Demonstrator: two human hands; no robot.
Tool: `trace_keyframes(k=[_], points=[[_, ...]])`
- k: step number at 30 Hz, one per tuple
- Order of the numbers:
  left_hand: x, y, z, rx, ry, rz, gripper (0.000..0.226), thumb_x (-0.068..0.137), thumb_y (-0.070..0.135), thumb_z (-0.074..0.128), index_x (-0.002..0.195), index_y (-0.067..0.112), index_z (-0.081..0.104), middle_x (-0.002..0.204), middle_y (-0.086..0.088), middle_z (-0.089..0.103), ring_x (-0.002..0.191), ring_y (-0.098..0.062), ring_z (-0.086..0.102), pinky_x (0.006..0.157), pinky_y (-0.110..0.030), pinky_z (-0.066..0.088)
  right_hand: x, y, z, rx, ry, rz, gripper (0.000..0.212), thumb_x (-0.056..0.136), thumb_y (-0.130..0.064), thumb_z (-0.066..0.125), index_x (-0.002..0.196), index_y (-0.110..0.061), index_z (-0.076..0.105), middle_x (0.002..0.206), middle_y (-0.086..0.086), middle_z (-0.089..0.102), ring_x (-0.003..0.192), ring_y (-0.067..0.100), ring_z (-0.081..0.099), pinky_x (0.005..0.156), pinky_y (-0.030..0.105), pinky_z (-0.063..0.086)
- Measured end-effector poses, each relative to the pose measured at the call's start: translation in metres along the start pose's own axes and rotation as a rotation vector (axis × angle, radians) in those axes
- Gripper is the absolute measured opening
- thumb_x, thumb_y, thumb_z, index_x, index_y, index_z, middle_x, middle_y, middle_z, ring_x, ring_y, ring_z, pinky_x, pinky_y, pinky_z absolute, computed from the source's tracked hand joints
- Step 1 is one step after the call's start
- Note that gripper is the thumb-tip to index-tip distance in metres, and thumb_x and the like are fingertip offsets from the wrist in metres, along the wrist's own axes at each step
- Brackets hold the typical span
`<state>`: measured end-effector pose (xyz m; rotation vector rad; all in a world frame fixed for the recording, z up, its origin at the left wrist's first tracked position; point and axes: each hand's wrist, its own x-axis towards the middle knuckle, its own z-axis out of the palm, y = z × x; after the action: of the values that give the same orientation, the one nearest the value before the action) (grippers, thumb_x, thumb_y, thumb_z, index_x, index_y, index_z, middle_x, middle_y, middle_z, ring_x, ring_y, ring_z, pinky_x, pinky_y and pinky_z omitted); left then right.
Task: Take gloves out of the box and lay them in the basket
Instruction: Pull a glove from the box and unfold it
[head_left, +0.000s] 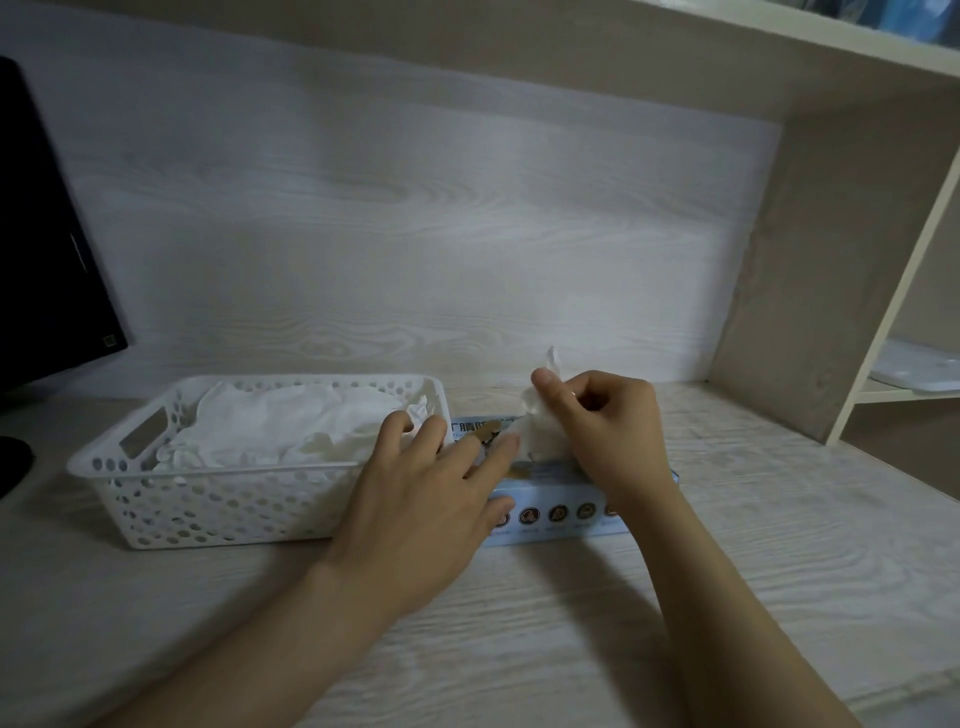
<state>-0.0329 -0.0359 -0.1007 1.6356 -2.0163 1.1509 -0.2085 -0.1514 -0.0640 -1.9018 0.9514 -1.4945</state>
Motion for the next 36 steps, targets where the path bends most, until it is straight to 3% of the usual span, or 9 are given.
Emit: trace_keyframes(k=[5,9,12,16,19,22,28,32,36], points=[[-0.001,0.000,0.002,0.024,-0.016,0.000,0.052,0.107,0.052,0.041,0.144,0.020,0.058,0.094,0.002,0.065,0.088,-0.028,0.054,0.093,-0.054,0.043,-0.005,-0.015,-0.005,0.264,-0.030,0.019,0.060,0.101,-0.042,0.069,0.056,-0.006,0.050,0.052,0.002,0.039,0.051,0.013,0.037,0.060,0.029,0.043],[0.000,0.001,0.001,0.018,-0.021,-0.004,0.047,0.107,0.053,0.042,0.130,0.020,0.066,0.092,0.003,0.064,0.088,-0.028,0.054,0.095,-0.052,0.043,-0.007,-0.015,-0.006,0.242,-0.199,0.000,0.051,0.101,-0.044,0.068,0.073,-0.001,0.073,0.065,0.026,0.058,0.061,0.026,0.049,0.060,0.036,0.042],[-0.002,0.001,0.000,0.022,0.008,-0.001,0.036,0.105,0.049,0.051,0.102,0.019,0.070,0.087,0.002,0.063,0.085,-0.027,0.055,0.095,-0.052,0.043,-0.010,-0.024,-0.004,0.168,-0.252,0.033,0.042,0.108,-0.034,0.058,0.086,-0.009,0.083,0.082,-0.002,0.079,0.077,0.010,0.071,0.072,0.020,0.052],[-0.003,0.002,0.003,0.038,0.066,-0.012,0.028,0.104,0.042,0.055,0.099,0.018,0.069,0.081,0.002,0.059,0.079,-0.026,0.053,0.091,-0.049,0.044,-0.006,-0.011,-0.009,-0.216,0.139,0.063,0.017,0.095,-0.019,0.061,0.094,-0.023,0.077,0.077,-0.010,0.074,0.076,0.005,0.067,0.074,0.031,0.053],[-0.002,0.004,0.003,0.071,0.100,-0.045,0.046,0.109,0.050,0.040,0.106,0.013,0.068,0.085,-0.001,0.062,0.084,-0.029,0.057,0.096,-0.053,0.044,-0.008,-0.003,-0.008,-0.616,0.041,0.129,0.015,0.081,-0.034,0.066,0.088,-0.027,0.076,0.065,-0.012,0.066,0.074,0.018,0.065,0.088,0.044,0.054],[-0.003,0.007,0.002,0.119,0.093,-0.066,0.059,0.104,0.058,0.046,0.131,0.008,0.063,0.091,-0.004,0.065,0.099,-0.031,0.060,0.105,-0.057,0.039,-0.012,-0.005,-0.001,-0.717,-0.063,0.086,0.016,0.081,-0.038,0.066,0.073,-0.025,0.070,0.062,-0.010,0.064,0.069,0.017,0.061,0.090,0.041,0.047],[-0.004,0.008,0.003,0.064,0.124,-0.050,0.074,0.100,0.048,0.055,0.162,0.012,0.035,0.097,-0.002,0.066,0.102,-0.031,0.059,0.104,-0.059,0.039,-0.010,-0.002,0.004,-0.546,-0.127,-0.138,0.016,0.086,-0.030,0.066,0.071,-0.025,0.068,0.061,-0.012,0.065,0.061,0.009,0.061,0.073,0.040,0.055],[-0.003,0.009,0.002,0.057,0.085,-0.064,0.047,0.100,0.045,0.055,0.134,0.015,0.063,0.102,-0.001,0.065,0.102,-0.032,0.057,0.099,-0.055,0.040,-0.013,-0.015,0.008,-0.177,-0.103,-0.122,0.015,0.094,-0.017,0.070,0.080,-0.020,0.075,0.074,-0.010,0.071,0.073,0.006,0.066,0.063,0.015,0.048],[-0.004,0.009,0.001,0.041,0.054,-0.056,0.032,0.102,0.044,0.047,0.109,0.019,0.067,0.101,-0.002,0.064,0.103,-0.033,0.056,0.097,-0.054,0.038,-0.009,-0.014,0.010,-0.023,-0.023,-0.131,0.012,0.103,-0.025,0.064,0.093,-0.021,0.070,0.096,-0.007,0.070,0.090,0.010,0.065,0.065,0.016,0.047]])
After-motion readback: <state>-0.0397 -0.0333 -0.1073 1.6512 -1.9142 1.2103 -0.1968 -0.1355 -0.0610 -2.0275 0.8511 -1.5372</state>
